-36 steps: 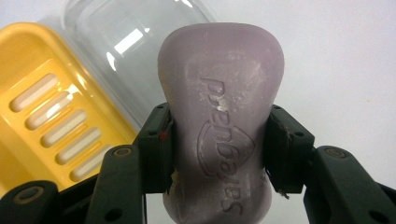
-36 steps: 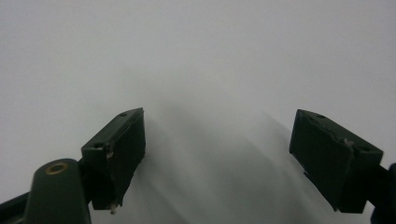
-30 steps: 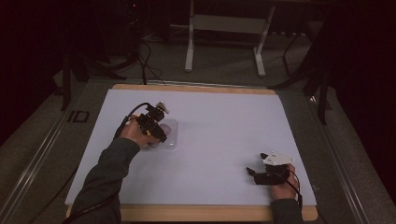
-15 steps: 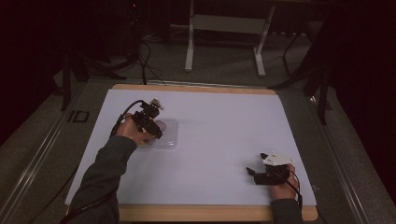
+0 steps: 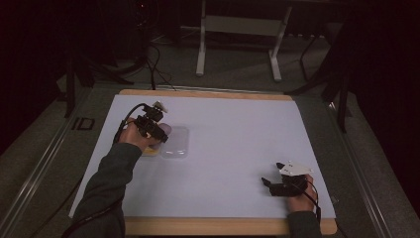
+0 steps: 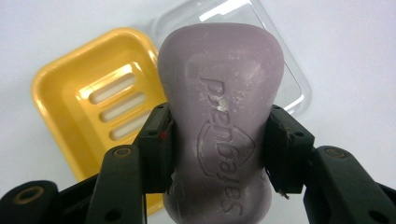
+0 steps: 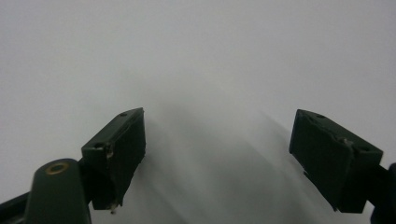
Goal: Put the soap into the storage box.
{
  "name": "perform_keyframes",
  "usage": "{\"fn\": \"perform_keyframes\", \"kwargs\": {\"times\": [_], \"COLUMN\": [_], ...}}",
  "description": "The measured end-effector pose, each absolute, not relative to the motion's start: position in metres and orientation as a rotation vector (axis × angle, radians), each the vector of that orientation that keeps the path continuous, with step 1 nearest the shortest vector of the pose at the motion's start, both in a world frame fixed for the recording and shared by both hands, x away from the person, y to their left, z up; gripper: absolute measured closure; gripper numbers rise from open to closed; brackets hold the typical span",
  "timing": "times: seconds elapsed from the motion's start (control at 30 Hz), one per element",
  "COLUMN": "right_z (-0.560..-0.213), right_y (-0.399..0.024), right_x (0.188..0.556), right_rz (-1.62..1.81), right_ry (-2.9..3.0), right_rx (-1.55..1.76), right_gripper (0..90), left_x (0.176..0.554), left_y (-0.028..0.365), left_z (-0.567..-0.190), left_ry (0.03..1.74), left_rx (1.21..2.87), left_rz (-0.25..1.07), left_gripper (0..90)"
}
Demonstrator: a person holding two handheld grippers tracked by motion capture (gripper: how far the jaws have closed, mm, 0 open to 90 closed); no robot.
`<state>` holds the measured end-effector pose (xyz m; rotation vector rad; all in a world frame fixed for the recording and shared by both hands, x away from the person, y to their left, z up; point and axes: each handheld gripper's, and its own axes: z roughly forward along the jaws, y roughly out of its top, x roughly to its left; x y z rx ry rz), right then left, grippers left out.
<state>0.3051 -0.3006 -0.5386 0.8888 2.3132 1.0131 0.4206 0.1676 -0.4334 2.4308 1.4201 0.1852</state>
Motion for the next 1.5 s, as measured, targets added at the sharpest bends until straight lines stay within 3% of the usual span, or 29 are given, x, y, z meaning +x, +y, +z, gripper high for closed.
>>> {"fn": "perform_keyframes", "kwargs": {"times": [1.5], "right_z": [-0.538], "right_y": [-0.302], "right_x": [0.304], "right_rz": [1.022], "right_ry": [2.302], "right_rx": [0.892], "right_gripper": [18.2], "left_x": [0.438], "left_y": [0.188], "left_z": [-0.437], "left_ry": [1.678], "left_rx": [2.283], "left_rz": [0.221], "left_gripper": [50.0]}}
